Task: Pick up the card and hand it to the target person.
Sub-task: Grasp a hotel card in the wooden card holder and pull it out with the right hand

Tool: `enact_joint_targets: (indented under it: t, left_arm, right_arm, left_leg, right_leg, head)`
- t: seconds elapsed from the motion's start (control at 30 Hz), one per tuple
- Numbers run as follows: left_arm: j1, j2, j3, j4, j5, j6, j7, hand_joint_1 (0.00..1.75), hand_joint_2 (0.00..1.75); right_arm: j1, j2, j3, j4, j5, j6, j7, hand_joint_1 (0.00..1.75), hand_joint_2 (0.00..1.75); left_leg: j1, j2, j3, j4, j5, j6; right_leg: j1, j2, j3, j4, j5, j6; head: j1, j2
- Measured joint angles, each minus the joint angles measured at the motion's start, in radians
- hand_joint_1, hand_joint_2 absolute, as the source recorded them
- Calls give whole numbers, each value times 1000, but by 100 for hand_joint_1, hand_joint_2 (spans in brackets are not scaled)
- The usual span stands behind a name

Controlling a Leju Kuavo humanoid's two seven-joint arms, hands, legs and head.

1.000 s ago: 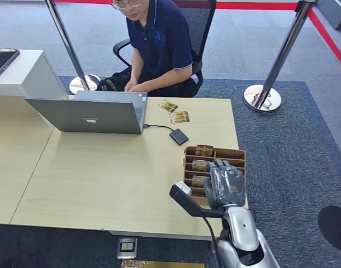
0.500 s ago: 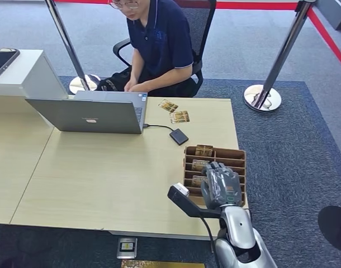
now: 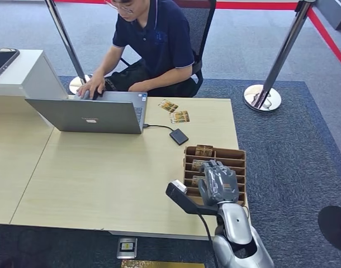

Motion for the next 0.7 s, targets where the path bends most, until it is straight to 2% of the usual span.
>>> enact_joint_targets:
  t: [0.7]
  left_arm:
    - [0,0,0,0,1,1,0,0,0]
  right_arm:
    - [-1,-3,0,-14,0,0,-7,154,175]
  left_leg:
    - [0,0,0,0,0,0]
  right_leg:
    - [0,0,0,0,0,0]
  head:
    - [0,0]
